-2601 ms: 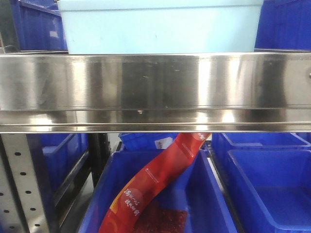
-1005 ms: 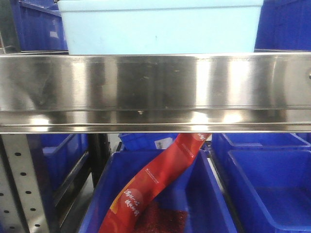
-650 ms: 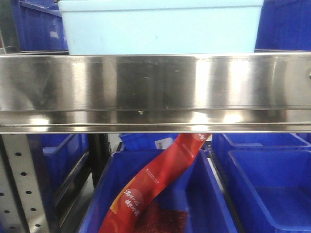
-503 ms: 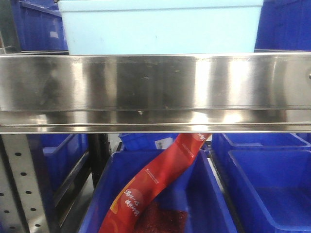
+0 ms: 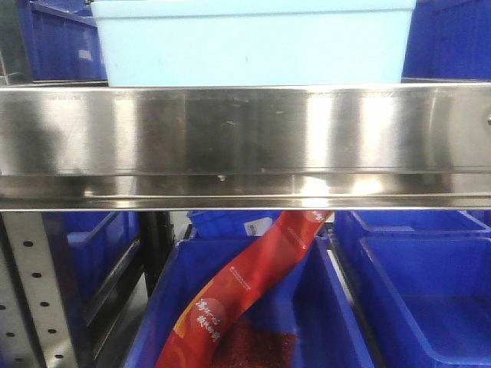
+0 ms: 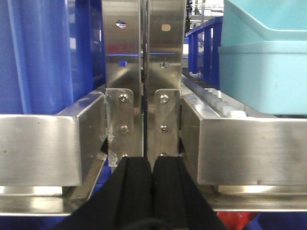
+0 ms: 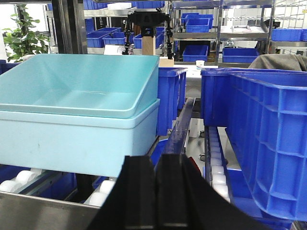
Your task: Move two blue bins to right shelf middle
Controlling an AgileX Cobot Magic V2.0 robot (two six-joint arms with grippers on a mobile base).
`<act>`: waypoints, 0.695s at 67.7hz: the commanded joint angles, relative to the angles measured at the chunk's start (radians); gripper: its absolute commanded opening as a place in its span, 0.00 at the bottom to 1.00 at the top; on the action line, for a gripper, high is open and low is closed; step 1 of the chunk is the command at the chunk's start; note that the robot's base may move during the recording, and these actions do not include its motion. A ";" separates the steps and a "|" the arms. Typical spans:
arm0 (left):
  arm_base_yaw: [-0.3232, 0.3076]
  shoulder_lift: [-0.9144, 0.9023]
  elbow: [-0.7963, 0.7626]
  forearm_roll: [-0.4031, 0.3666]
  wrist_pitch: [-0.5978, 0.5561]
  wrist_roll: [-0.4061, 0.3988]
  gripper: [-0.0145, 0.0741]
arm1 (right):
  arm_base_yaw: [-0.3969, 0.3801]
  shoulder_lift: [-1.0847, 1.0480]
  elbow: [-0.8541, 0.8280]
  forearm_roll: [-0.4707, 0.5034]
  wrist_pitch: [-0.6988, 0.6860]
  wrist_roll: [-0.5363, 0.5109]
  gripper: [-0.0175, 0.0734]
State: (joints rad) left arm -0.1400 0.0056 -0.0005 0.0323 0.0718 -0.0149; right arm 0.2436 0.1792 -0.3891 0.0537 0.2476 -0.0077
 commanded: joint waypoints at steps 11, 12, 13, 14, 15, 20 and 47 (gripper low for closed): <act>0.004 -0.006 0.000 -0.055 -0.026 0.015 0.04 | -0.002 -0.003 0.002 -0.009 -0.022 -0.002 0.01; 0.004 -0.006 0.000 -0.055 -0.031 0.015 0.04 | -0.002 -0.003 0.002 -0.009 -0.022 -0.002 0.01; 0.004 -0.006 0.000 -0.055 -0.033 0.015 0.04 | -0.002 -0.003 0.002 -0.009 -0.022 -0.002 0.01; 0.004 -0.006 0.000 -0.055 -0.036 0.015 0.04 | -0.002 -0.003 0.002 -0.009 -0.022 -0.002 0.01; 0.004 -0.006 0.000 -0.055 -0.038 0.015 0.04 | -0.002 -0.003 0.002 -0.009 -0.022 -0.002 0.01; 0.004 -0.006 0.000 -0.055 -0.041 0.015 0.04 | -0.002 -0.003 0.002 -0.009 -0.022 -0.002 0.01; 0.004 -0.006 0.000 -0.055 -0.041 0.015 0.04 | -0.002 -0.003 0.002 -0.009 -0.022 -0.002 0.01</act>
State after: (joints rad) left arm -0.1400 0.0056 0.0012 -0.0141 0.0543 0.0000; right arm 0.2436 0.1792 -0.3891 0.0537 0.2476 -0.0077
